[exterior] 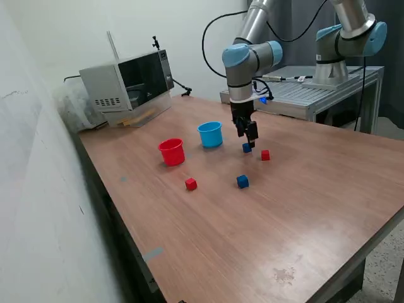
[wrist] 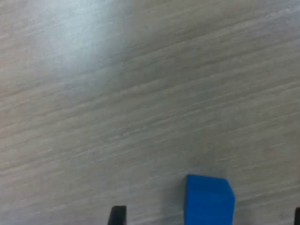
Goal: Place red objects in the red bin, and blue objects in the blue bin.
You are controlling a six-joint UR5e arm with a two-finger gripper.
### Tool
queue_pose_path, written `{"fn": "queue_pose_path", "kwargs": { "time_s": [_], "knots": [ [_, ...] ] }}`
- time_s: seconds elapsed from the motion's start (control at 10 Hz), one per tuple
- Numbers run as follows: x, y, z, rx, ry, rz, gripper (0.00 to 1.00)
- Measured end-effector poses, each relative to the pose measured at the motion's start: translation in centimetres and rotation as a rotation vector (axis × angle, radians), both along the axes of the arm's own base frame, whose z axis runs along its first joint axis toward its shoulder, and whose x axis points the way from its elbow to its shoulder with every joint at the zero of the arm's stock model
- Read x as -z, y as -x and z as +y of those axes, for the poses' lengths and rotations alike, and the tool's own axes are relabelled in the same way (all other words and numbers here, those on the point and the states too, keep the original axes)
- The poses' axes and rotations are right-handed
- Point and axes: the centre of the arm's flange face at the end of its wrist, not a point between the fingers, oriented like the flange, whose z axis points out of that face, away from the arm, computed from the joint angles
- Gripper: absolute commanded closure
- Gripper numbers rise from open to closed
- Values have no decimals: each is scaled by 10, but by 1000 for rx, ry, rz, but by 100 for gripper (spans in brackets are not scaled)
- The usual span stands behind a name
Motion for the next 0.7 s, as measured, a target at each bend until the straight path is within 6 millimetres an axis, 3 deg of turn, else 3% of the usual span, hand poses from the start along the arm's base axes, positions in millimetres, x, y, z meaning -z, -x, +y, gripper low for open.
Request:
{"fn": "queue_pose_path", "kwargs": {
  "time_s": [0.7],
  "knots": [
    [7,3,17,27,6,1,100]
  ]
}}
